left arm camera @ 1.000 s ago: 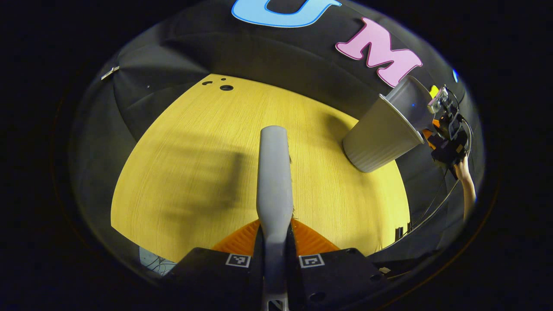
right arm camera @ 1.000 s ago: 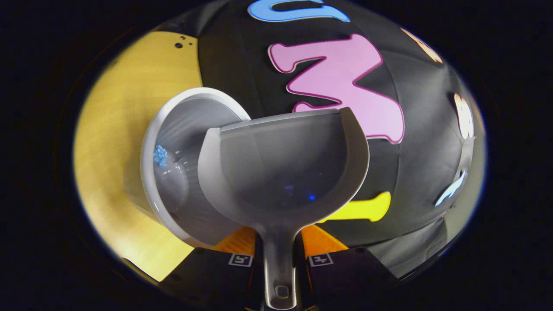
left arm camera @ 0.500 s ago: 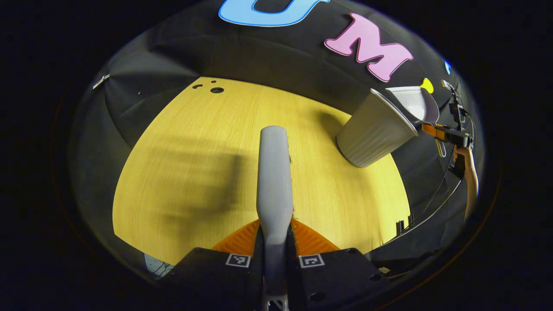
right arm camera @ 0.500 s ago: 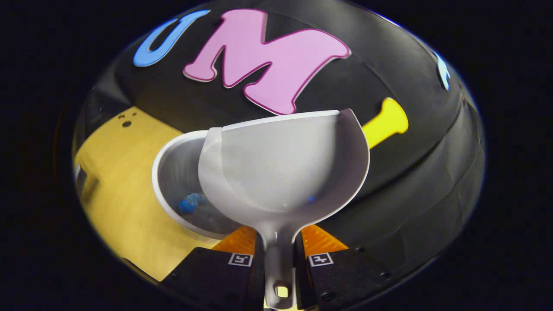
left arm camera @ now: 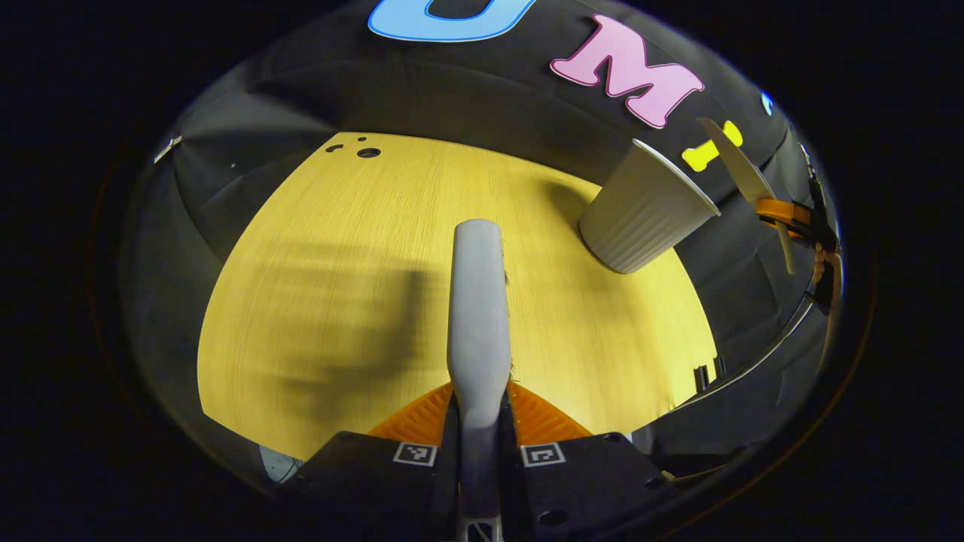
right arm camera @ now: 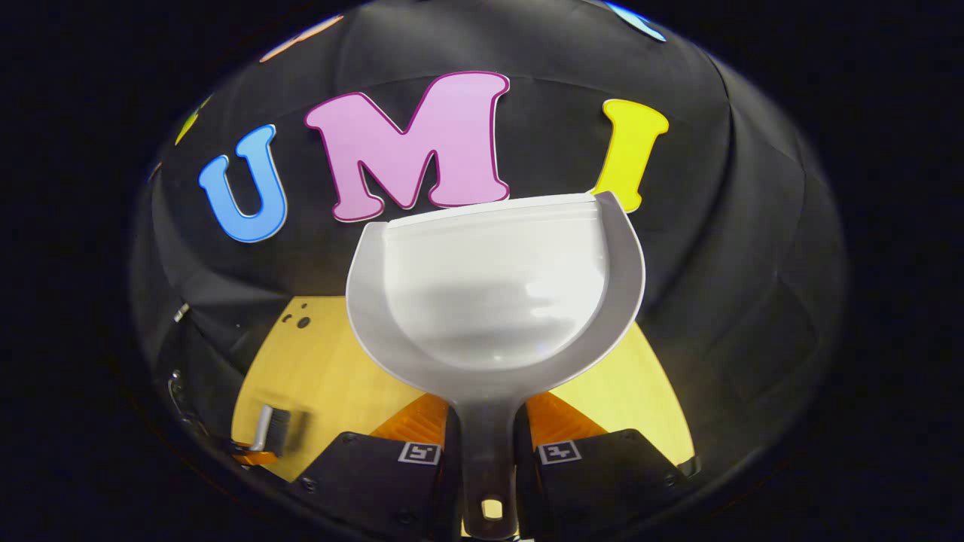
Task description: Pick up the small broom and dustpan from the desktop, sweep the trash into the dustpan with the broom, and then empty the trash into the garbage bin.
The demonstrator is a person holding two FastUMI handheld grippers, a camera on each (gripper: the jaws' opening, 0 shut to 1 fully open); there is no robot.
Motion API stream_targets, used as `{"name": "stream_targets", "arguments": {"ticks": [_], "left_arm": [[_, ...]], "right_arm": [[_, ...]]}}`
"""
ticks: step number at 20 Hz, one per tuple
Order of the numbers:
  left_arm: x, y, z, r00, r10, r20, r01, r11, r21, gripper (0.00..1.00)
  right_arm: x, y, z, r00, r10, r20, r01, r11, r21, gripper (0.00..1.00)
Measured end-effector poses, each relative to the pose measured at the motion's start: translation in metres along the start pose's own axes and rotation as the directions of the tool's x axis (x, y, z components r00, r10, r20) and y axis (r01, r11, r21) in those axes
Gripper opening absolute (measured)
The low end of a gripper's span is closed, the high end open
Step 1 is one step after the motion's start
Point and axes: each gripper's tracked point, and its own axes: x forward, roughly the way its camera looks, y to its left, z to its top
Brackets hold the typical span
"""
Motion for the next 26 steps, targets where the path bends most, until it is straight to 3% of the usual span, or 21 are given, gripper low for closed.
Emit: {"name": "stream_targets", "arguments": {"ticks": [8,15,17,21,26], "left_arm": [[0.003,0.025,-0.037,0.998,0.065,-0.021,-0.066,0.998,-0.017,0.27],[0.006,0.046,-0.043,0.992,0.125,-0.029,-0.125,0.992,-0.016,0.26],[0.008,0.053,-0.040,0.990,0.136,-0.031,-0.136,0.990,-0.018,0.27],[0.015,0.069,-0.040,0.984,0.170,-0.052,-0.170,0.985,0.003,0.27],[0.029,0.088,-0.039,0.973,0.210,-0.097,-0.208,0.978,0.032,0.27]], "right_arm": [[0.013,0.022,-0.040,0.985,0.134,-0.109,-0.135,0.991,0.003,0.31],[-0.019,0.095,-0.128,0.932,0.253,-0.259,-0.267,0.964,-0.018,0.32],[-0.018,0.102,-0.163,0.913,0.251,-0.321,-0.274,0.961,-0.028,0.32],[-0.007,0.116,-0.241,0.849,0.257,-0.462,-0.282,0.959,0.015,0.32],[0.042,0.125,-0.301,0.812,0.193,-0.551,-0.226,0.974,0.007,0.32]]}}
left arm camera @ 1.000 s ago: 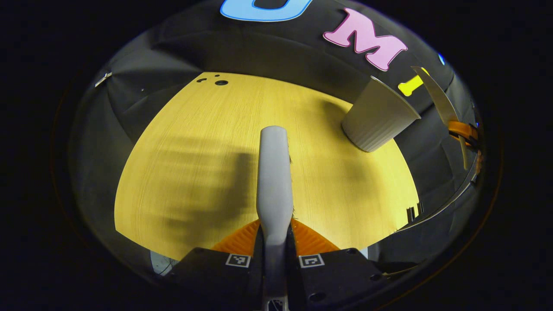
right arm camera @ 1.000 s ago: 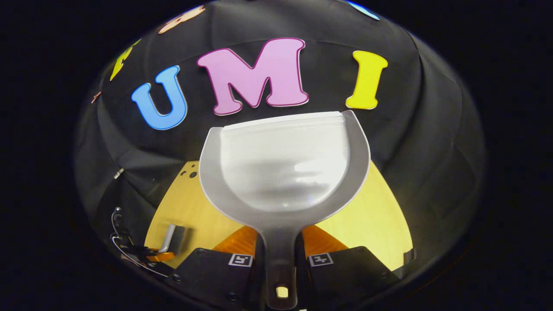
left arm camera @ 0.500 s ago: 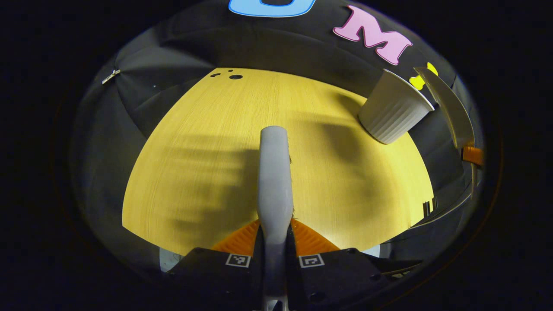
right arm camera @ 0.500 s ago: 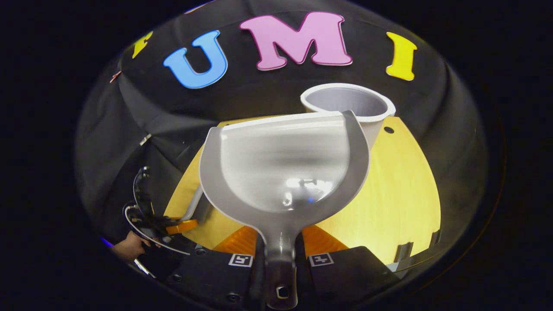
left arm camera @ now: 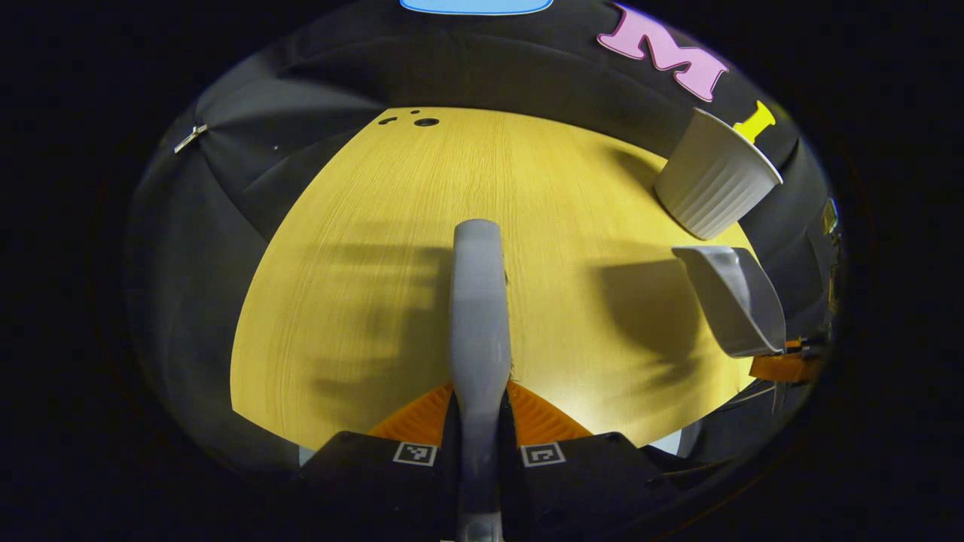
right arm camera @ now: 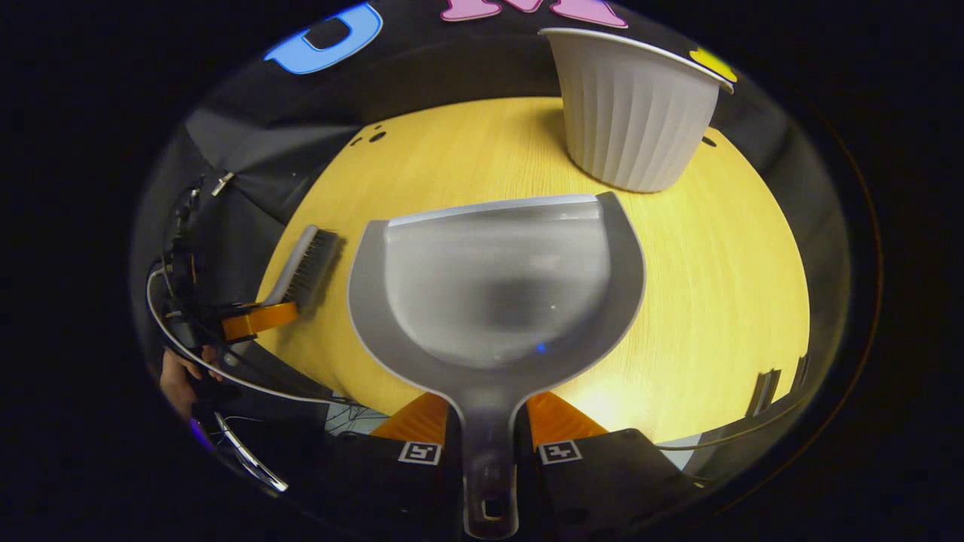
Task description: Pick up the small broom and dustpan from the desktop, sweep the trash into the dustpan with the broom, and then empty the trash into the garbage bin.
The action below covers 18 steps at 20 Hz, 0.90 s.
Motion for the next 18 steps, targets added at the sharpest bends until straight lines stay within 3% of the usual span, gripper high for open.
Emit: {"name": "stream_targets", "arguments": {"ticks": [2,7,8,9,10,11,12,14,15,16,18], "left_arm": [[0.008,0.004,0.002,1.000,0.016,-0.015,-0.015,1.000,0.018,0.27],[0.022,0.002,0.014,0.998,0.047,-0.031,-0.045,0.997,0.064,0.27],[0.024,0.002,0.016,0.998,0.058,-0.032,-0.055,0.995,0.082,0.27],[0.027,0.002,0.018,0.997,0.065,-0.037,-0.061,0.993,0.097,0.31],[0.028,0.001,0.019,0.997,0.069,-0.041,-0.064,0.992,0.105,0.27],[0.029,0.001,0.021,0.996,0.074,-0.040,-0.069,0.992,0.107,0.31],[0.028,0.002,0.023,0.996,0.085,-0.031,-0.081,0.991,0.109,0.28],[0.025,0.007,0.024,0.994,0.109,-0.012,-0.107,0.988,0.116,0.31],[0.026,0.008,0.028,0.994,0.113,-0.001,-0.112,0.986,0.125,0.33],[0.026,0.010,0.028,0.993,0.118,0.006,-0.117,0.984,0.133,0.34],[0.022,0.009,0.030,0.993,0.119,0.018,-0.121,0.983,0.135,0.36]], "right_arm": [[0.021,-0.001,0.000,1.000,0.003,-0.021,-0.003,1.000,0.027,0.32],[0.027,-0.003,0.001,0.999,-0.013,-0.040,0.015,0.999,0.050,0.32],[0.029,-0.004,0.002,0.999,-0.011,-0.049,0.013,0.998,0.054,0.25],[0.030,-0.005,0.002,0.998,-0.010,-0.055,0.013,0.998,0.056,0.30],[0.029,-0.004,0.002,0.999,-0.011,-0.052,0.014,0.999,0.052,0.35],[0.027,-0.001,0.001,0.999,-0.008,-0.053,0.011,0.999,0.052,0.27],[0.026,0.001,-0.001,0.998,-0.007,-0.058,0.010,0.999,0.050,0.37],[0.024,0.004,-0.001,0.998,0.003,-0.060,0.001,0.998,0.062,0.38],[0.025,0.003,-0.001,0.998,0.002,-0.061,0.002,0.998,0.062,0.27],[0.025,0.004,0.001,0.999,0.002,-0.053,0.001,0.998,0.063,0.47],[0.023,0.007,0.002,0.999,0.010,-0.043,-0.007,0.998,0.067,0.65]]}}
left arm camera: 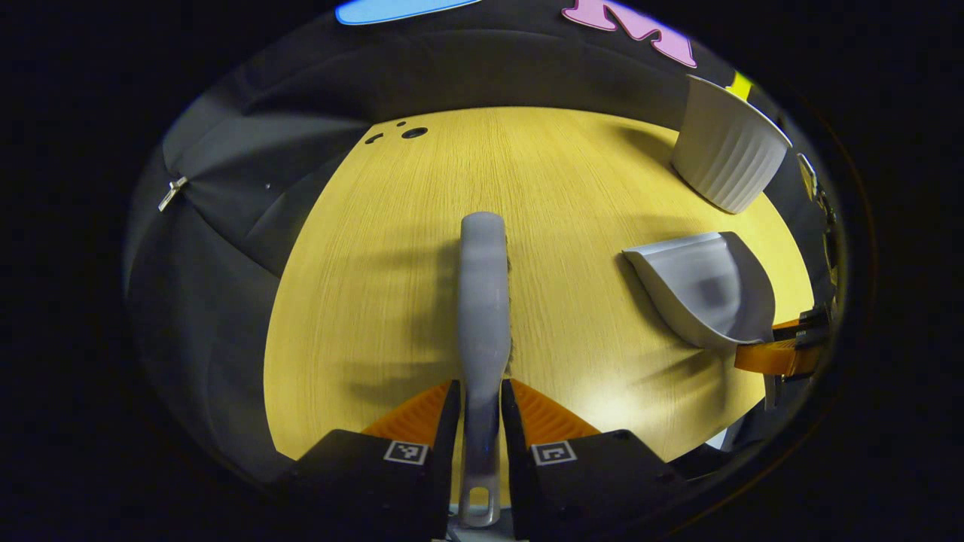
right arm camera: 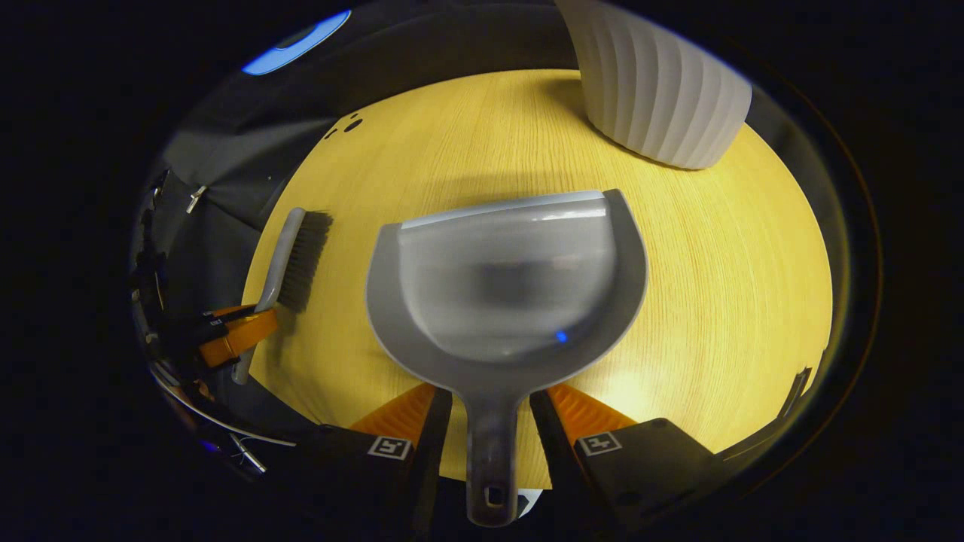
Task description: Pick up the small broom and dustpan from the desktop, sweep the trash into the dustpan with the broom, and then empty the trash into the garbage bin.
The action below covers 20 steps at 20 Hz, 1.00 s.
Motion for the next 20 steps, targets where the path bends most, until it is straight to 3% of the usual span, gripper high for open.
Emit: {"name": "stream_targets", "arguments": {"ticks": [1,4,6,11,14,15,17,20], "left_arm": [[-0.002,-0.001,0.002,1.000,-0.004,0.007,0.004,1.000,-0.014,0.38],[-0.017,-0.011,0.010,0.998,-0.038,0.041,0.041,0.997,-0.071,0.73],[-0.035,-0.006,0.014,0.997,-0.021,0.073,0.027,0.996,-0.081,1.00],[-0.094,-0.009,0.031,0.976,0.020,0.215,-0.004,0.997,-0.077,0.98],[-0.132,-0.022,0.038,0.946,0.015,0.325,0.027,0.992,-0.127,0.97],[-0.147,-0.021,0.043,0.928,0.016,0.372,0.040,0.989,-0.140,0.97],[-0.178,-0.016,0.058,0.867,0.038,0.497,0.026,0.992,-0.123,0.98],[-0.219,-0.010,0.078,0.757,0.080,0.648,-0.028,0.995,-0.091,0.97]], "right_arm": [[-0.003,0.005,0.002,1.000,0.018,0.005,-0.018,1.000,0.011,0.67],[-0.019,0.008,0.008,0.999,0.031,0.038,-0.032,0.999,0.021,1.00],[-0.031,0.006,0.014,0.997,0.025,0.079,-0.027,0.999,0.028,0.99],[-0.086,0.011,0.041,0.977,0.051,0.209,-0.063,0.997,0.050,0.99],[-0.129,0.013,0.060,0.944,0.061,0.325,-0.081,0.996,0.048,0.99],[-0.144,0.014,0.067,0.926,0.067,0.372,-0.089,0.995,0.044,0.99],[-0.174,0.008,0.076,0.888,0.050,0.457,-0.069,0.997,0.025,0.99],[-0.210,0.000,0.091,0.801,0.014,0.598,-0.010,1.000,-0.010,0.99]]}}
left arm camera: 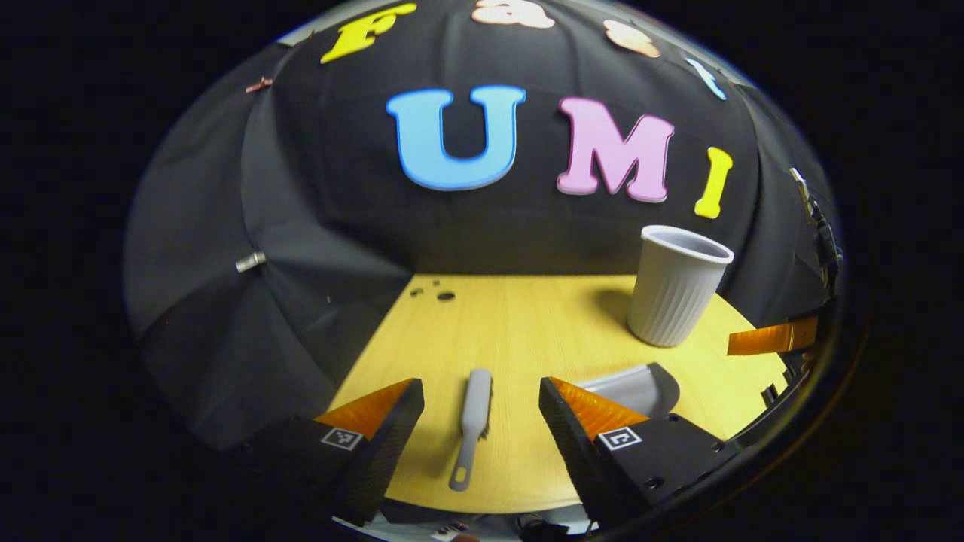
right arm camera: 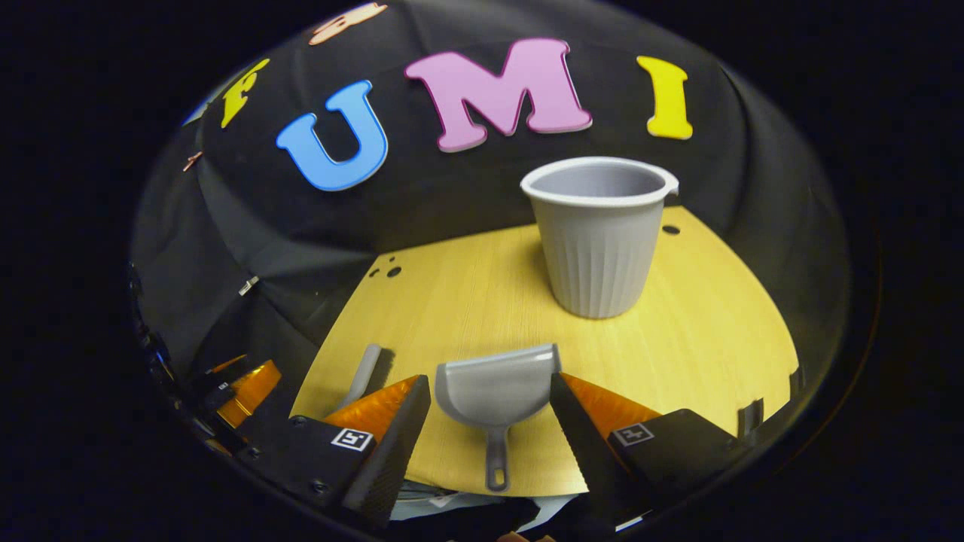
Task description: Pick up the small broom and dustpan from the desktop, sweep the trash into the dustpan with the broom, and then empty the trash into the garbage bin.
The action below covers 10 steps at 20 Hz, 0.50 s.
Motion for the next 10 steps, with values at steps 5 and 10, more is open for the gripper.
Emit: {"name": "stream_targets", "arguments": {"ticks": [5,10], "left_arm": [[-0.035,-0.037,0.051,0.977,-0.046,0.209,0.044,0.999,0.013,0.98],[-0.051,-0.085,0.085,0.937,-0.161,0.310,0.136,0.986,0.100,0.98]], "right_arm": [[-0.048,-0.004,0.053,0.962,-0.039,0.271,0.037,0.999,0.013,0.98],[-0.064,-0.011,0.064,0.942,-0.062,0.329,0.063,0.998,0.007,0.98]]}}
